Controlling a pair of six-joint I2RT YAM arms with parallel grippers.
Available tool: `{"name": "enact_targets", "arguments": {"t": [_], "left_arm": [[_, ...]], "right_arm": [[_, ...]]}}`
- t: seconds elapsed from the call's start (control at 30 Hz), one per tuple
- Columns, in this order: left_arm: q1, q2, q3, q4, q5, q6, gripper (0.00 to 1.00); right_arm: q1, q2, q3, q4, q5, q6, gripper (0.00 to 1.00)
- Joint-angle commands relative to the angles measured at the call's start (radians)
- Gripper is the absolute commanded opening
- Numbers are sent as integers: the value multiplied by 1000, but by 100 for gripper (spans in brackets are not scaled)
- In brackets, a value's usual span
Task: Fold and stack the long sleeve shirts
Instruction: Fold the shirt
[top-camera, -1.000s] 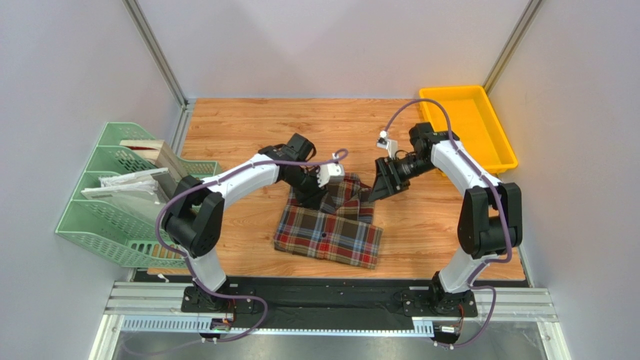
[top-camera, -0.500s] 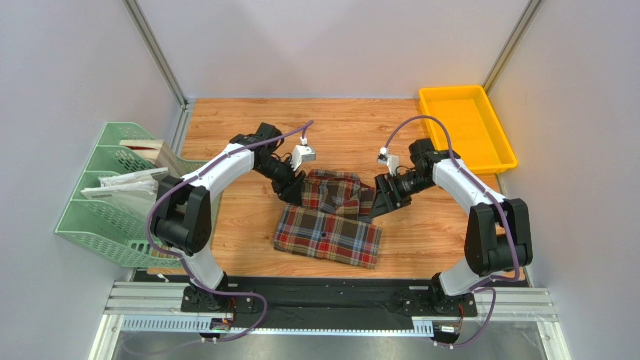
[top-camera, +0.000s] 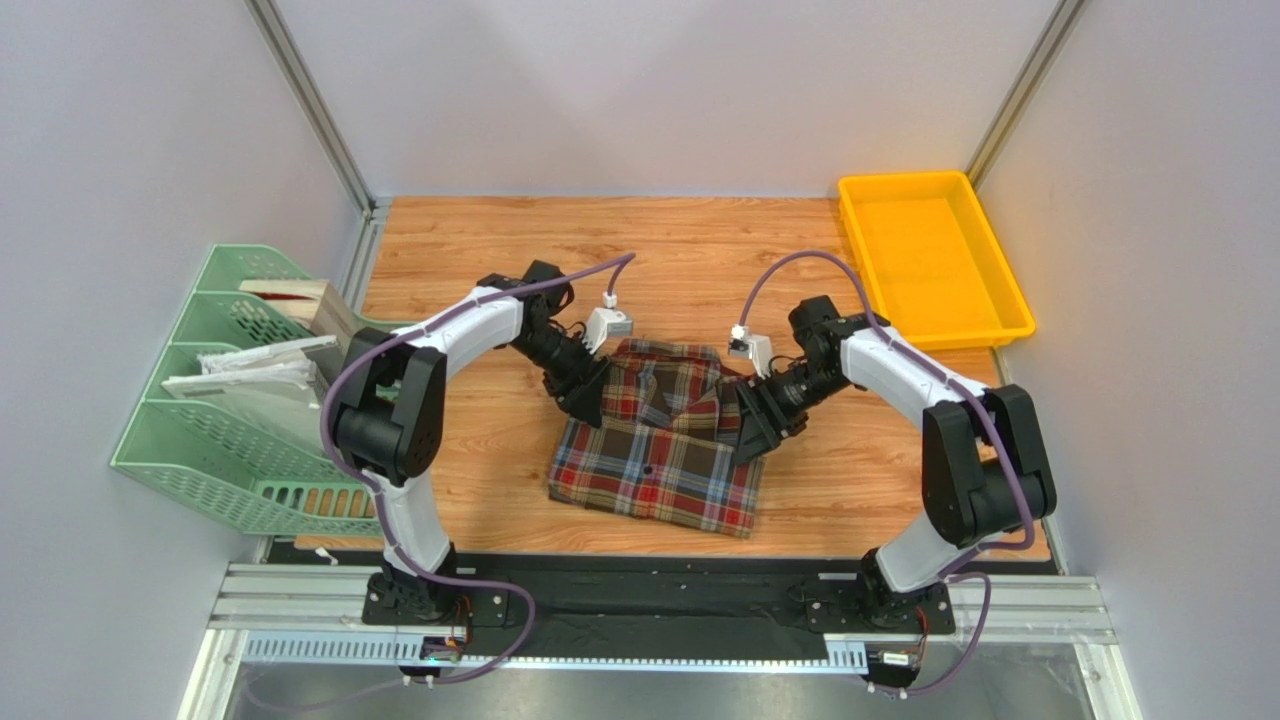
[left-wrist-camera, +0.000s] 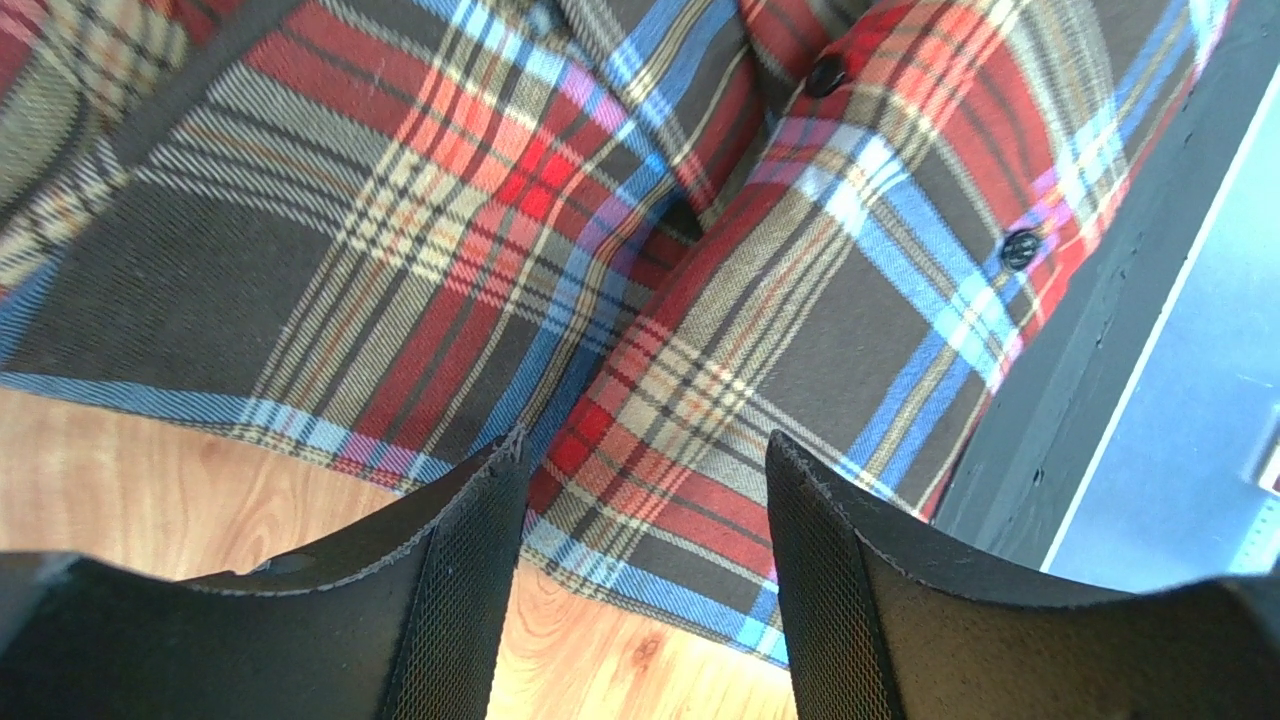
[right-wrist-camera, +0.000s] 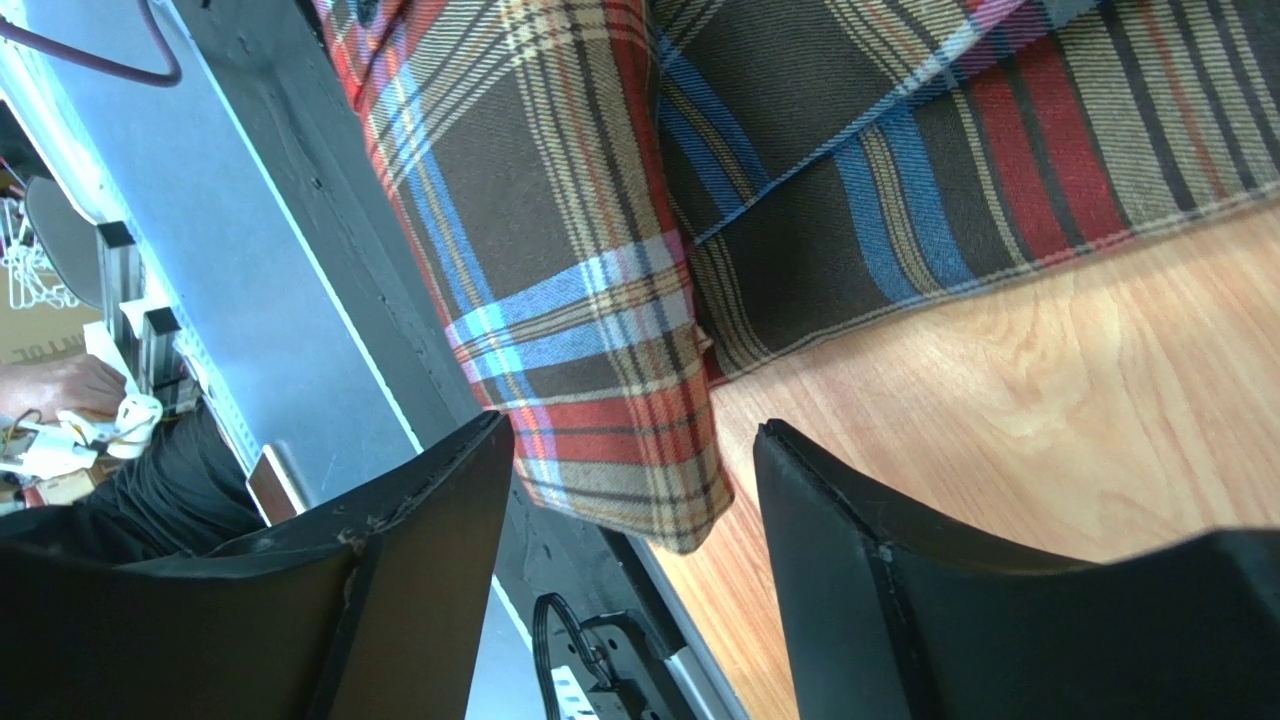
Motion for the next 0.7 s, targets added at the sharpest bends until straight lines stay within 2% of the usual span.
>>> {"name": "enact_targets", "arguments": {"t": [0.0,0.13,0.27,0.47,0.5,0.6,0.67], "left_arm": [[18,25,14,-37,16,31,65],[41,19,-4,-23,15,22,65],[52,26,-20,-31,27,25,65],[56,6,-61,-26,56,34,63],[56,6,-64,-28,61,36,62],[63,-27,-81,-25,76,17,49],[64,-56,-101,-8,88,2,40]], "right_arm": [[19,23,-6,36,7,-42,62],[25,23,-4,30,8,-48,56],[29,14,-1,23,11,-47,36],[39,0,-1,29,24,-34,17],[45,0,0,29,28,-31,14],[53,-4,6,29,42,-16,2],[55,-20,8,26,48,-11,0]]}}
